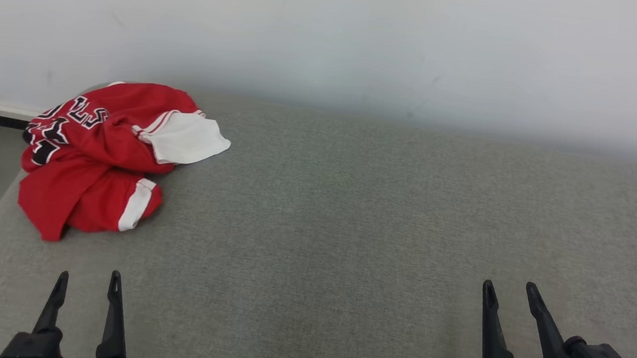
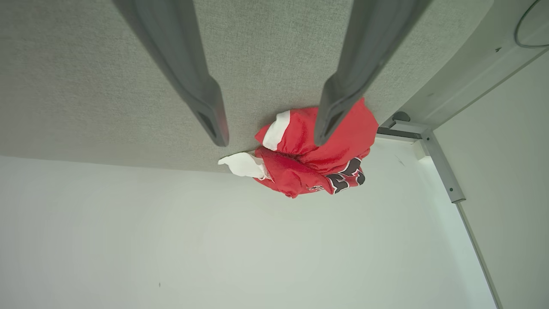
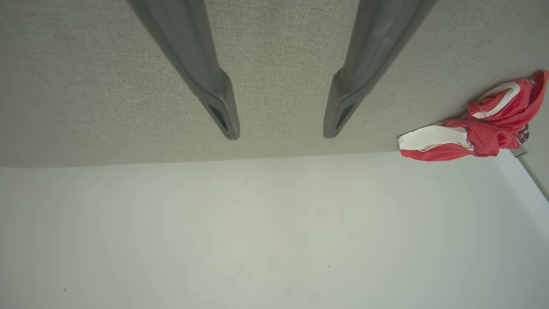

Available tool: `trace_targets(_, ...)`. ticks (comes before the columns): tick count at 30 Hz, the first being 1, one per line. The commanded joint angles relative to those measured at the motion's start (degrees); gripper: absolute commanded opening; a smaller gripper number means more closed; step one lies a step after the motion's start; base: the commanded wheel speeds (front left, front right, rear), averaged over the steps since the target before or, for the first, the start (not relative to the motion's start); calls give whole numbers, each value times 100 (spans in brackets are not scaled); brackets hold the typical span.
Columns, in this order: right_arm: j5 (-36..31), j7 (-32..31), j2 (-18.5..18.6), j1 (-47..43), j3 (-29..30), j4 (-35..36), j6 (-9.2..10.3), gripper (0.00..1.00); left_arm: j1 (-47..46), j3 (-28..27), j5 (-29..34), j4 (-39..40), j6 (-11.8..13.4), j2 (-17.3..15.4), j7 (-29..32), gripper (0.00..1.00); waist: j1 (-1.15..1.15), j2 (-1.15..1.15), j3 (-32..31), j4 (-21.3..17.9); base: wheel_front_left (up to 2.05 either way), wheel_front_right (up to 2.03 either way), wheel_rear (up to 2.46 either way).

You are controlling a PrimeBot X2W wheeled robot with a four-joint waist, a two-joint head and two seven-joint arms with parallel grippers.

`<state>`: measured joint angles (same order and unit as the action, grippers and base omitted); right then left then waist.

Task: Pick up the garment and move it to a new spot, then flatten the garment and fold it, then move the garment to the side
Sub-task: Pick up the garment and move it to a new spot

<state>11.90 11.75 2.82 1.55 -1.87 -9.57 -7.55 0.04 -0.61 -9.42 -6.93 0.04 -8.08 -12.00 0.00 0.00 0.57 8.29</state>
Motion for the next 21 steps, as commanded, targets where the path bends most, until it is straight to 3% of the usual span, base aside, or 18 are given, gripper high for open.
trace_targets(1,50,32,10,-69,-15,-21,12,100,6,-33,-30,28,38,-48,34,100,0,0,-46,371,0,0,0)
trace_targets(21,114,-2,11,-142,-31,-149,12,100,289,-82,-105,296,219,-158,319,100,0,0,-199,1805,0,0,0)
